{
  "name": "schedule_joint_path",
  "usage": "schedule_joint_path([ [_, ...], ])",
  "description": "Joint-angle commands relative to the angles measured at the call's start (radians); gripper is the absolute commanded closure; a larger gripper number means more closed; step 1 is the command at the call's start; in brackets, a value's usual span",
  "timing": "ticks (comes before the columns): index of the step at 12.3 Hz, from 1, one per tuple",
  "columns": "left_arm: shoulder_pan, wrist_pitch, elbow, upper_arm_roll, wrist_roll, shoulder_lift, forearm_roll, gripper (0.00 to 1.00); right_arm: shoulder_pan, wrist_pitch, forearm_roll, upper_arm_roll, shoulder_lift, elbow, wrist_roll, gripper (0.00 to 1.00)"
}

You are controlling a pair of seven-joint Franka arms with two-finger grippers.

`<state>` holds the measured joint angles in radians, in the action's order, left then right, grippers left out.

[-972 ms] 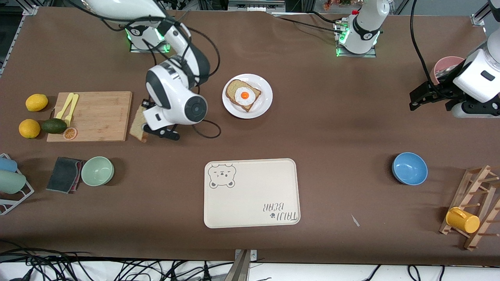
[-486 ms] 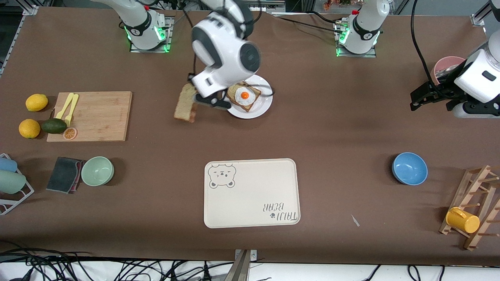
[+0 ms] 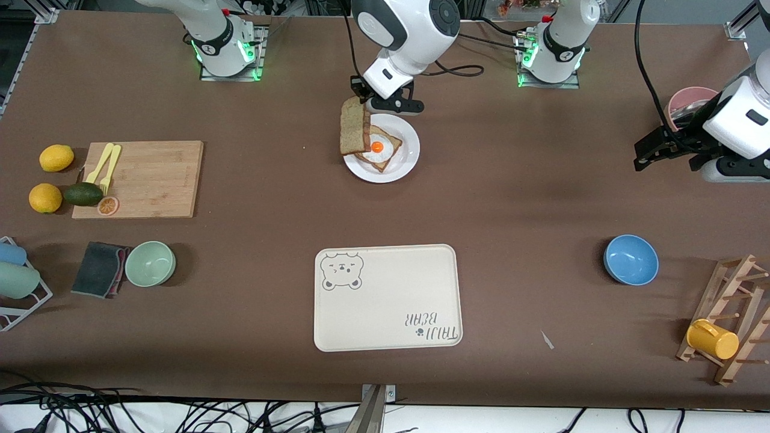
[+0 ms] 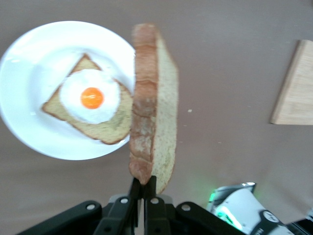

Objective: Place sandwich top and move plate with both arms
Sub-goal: 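Carry the bread slice with the right gripper over the egg toast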

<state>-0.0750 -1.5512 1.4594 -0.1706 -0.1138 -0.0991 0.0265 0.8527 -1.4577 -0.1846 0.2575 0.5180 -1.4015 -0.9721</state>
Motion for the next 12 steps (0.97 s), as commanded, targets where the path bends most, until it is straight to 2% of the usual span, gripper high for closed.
schedule_joint_path([
  [1,-0.005,0.02,-0.016,0.0,-0.006,0.001,-0.025,0.0,0.028,-0.042,0.02,0.005,0.045,0.022,-0.063,1.0],
  [5,-0.002,0.02,-0.016,0.0,-0.007,0.001,-0.025,0.0,0.058,-0.044,0.008,0.005,0.079,0.022,-0.066,1.0],
  [9,0.0,0.02,-0.016,-0.001,-0.007,0.002,-0.025,0.0,0.055,-0.156,0.008,0.002,0.125,0.022,-0.103,1.0],
  [12,0.0,0.02,-0.016,0.0,-0.007,0.002,-0.025,0.0,0.054,-0.155,0.01,0.002,0.135,0.021,-0.109,1.0],
])
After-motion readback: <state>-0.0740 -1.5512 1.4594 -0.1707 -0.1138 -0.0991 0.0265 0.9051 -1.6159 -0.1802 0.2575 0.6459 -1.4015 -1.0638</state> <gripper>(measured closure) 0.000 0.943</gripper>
